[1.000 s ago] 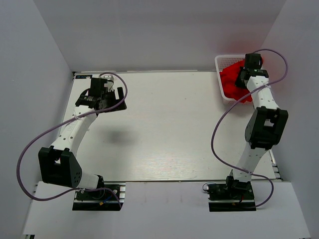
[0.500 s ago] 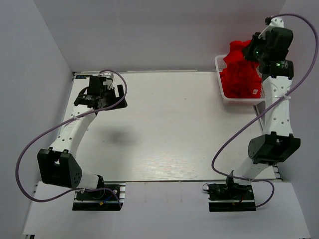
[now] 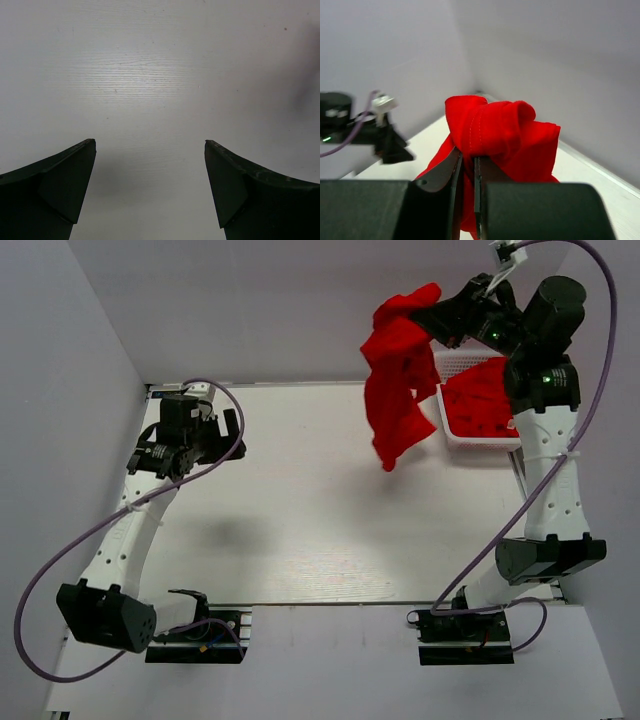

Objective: Fold and stack the t-shirts
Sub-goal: Move the tshirt to the center of the board

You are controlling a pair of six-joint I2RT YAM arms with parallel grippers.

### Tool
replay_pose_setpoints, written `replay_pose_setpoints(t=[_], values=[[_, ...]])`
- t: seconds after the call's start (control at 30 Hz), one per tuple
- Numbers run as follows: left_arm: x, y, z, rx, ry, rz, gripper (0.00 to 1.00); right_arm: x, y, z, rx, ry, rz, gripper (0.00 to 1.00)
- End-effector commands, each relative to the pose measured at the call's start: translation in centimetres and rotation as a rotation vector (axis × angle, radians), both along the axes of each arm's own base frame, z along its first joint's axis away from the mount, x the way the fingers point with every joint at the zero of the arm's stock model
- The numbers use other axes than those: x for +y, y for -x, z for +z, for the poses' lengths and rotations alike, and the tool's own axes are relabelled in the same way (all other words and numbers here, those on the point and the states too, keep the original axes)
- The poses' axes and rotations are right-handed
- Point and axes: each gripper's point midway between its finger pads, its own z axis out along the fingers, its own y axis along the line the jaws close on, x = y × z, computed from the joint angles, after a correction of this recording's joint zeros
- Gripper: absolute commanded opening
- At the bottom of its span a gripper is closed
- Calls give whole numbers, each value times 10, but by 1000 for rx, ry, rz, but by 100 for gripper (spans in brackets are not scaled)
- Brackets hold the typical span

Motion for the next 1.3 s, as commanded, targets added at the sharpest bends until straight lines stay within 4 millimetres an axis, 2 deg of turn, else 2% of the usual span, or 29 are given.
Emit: replay_pose_setpoints(t=[0.0, 0.03, 0.07, 0.13, 0.2, 0.27, 0.3, 0.33, 0.37, 0.4, 0.43, 0.47, 0.5, 0.57, 0.6, 0.63, 0.67, 0.7, 0.77, 0.8, 0.83, 0.87, 1.0, 1.03, 1.1, 1.13, 1.17, 1.23, 1.27], values=[[16, 12, 21, -41, -47, 49, 100, 38, 57, 47, -149, -36, 239, 0], [16, 16, 24, -47, -45, 49, 100, 44, 58, 43, -136, -37, 262, 0], [19, 20, 25, -45, -48, 66, 100, 65, 65, 36, -119, -34, 329, 0], [25, 24, 28, -46, -58, 97, 100, 83, 68, 23, -96, -12, 360, 0], [29, 29, 31, -31, -66, 119, 100, 97, 55, -3, -65, 22, 303, 0], [32, 35, 29, -15, -70, 138, 100, 118, 53, -47, 2, 65, 298, 0], [36, 38, 30, -7, -83, 151, 100, 123, 52, -55, 8, 76, 273, 0], [37, 37, 30, -7, -80, 167, 100, 127, 48, -79, 51, 101, 261, 0], [38, 41, 30, -2, -82, 167, 100, 128, 44, -92, 73, 114, 237, 0], [40, 43, 29, 7, -90, 173, 100, 136, 46, -129, 147, 146, 238, 0], [40, 45, 32, -4, -77, 182, 100, 138, 42, -139, 156, 150, 219, 0], [40, 48, 26, 15, -83, 181, 100, 140, 44, -185, 245, 188, 224, 0], [41, 49, 29, 6, -80, 181, 100, 147, 52, -198, 254, 206, 236, 0], [41, 53, 20, 26, -78, 186, 100, 156, 56, -218, 254, 222, 235, 0], [41, 55, 19, 26, -78, 186, 100, 157, 60, -265, 323, 270, 217, 0], [41, 56, 15, 35, -81, 186, 100, 157, 62, -280, 347, 292, 213, 0], [41, 57, 9, 51, -78, 191, 100, 161, 71, -308, 399, 331, 223, 0], [41, 58, 6, 60, -81, 191, 100, 162, 74, -338, 455, 373, 198, 16], [42, 61, 0, 80, -86, 191, 100, 161, 81, -368, 542, 423, 187, 38], [42, 62, -4, 91, -89, 190, 100, 153, 73, -379, 565, 460, 110, 48], [42, 62, -4, 91, -89, 190, 100, 151, 74, -389, 592, 490, 91, 71], [42, 62, -4, 91, -89, 190, 100, 148, 73, -392, 606, 497, 69, 90], [42, 64, -6, 113, -78, 205, 100, 126, 53, -376, 582, 500, -109, 90], [41, 63, -3, 104, -76, 205, 100, 117, 44, -362, 548, 493, -180, 90], [41, 61, 0, 100, -74, 205, 100, 106, 42, -334, 509, 464, -240, 90], [41, 60, 4, 91, -72, 206, 100, 102, 42, -327, 510, 451, -261, 90], [41, 60, 0, 109, -77, 205, 100, 95, 45, -308, 480, 421, -287, 90], [40, 59, 4, 99, -67, 212, 100, 91, 52, -298, 472, 407, -285, 90], [38, 57, 5, 101, -60, 204, 100, 85, 59, -283, 450, 372, -288, 90]])
